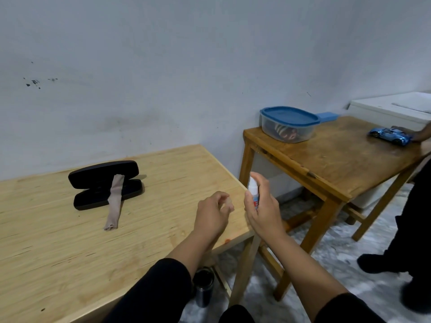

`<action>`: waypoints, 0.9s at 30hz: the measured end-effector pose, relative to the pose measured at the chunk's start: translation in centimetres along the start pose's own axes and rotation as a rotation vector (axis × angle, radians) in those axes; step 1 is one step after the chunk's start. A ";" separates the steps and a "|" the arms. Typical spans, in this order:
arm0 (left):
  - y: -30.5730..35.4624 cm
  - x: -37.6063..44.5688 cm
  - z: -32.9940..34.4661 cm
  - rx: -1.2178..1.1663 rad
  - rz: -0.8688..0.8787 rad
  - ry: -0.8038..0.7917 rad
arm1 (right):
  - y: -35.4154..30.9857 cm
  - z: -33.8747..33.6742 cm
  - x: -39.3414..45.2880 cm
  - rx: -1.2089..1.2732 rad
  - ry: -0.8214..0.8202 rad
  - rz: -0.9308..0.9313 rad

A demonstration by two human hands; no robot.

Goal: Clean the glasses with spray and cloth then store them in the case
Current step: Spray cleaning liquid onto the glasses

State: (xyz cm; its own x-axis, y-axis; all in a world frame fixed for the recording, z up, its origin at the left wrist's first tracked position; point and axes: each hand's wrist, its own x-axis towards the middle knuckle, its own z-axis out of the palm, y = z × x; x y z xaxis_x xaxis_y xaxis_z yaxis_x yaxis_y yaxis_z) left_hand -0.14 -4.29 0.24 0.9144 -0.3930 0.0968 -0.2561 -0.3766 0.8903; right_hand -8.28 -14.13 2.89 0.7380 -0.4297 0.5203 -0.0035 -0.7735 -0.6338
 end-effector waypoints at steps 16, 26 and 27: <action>0.0 0.2 -6.6 0.673 0.253 0.008 | -2.1 0.3 1.3 -0.010 -0.093 -0.018; -0.8 -0.1 -13.6 0.888 0.282 0.200 | -6.3 3.0 2.7 0.038 -0.104 -0.138; -0.9 -0.2 -14.7 0.910 0.283 0.238 | -6.9 3.5 2.8 0.050 -0.107 -0.153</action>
State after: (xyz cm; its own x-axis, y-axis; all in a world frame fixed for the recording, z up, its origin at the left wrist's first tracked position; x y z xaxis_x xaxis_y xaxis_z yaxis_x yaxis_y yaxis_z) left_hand 4.49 8.49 5.98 0.7956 -0.4269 0.4298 -0.5282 -0.8363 0.1470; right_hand -3.80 -8.39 6.74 0.7950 -0.2551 0.5504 0.1455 -0.8006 -0.5812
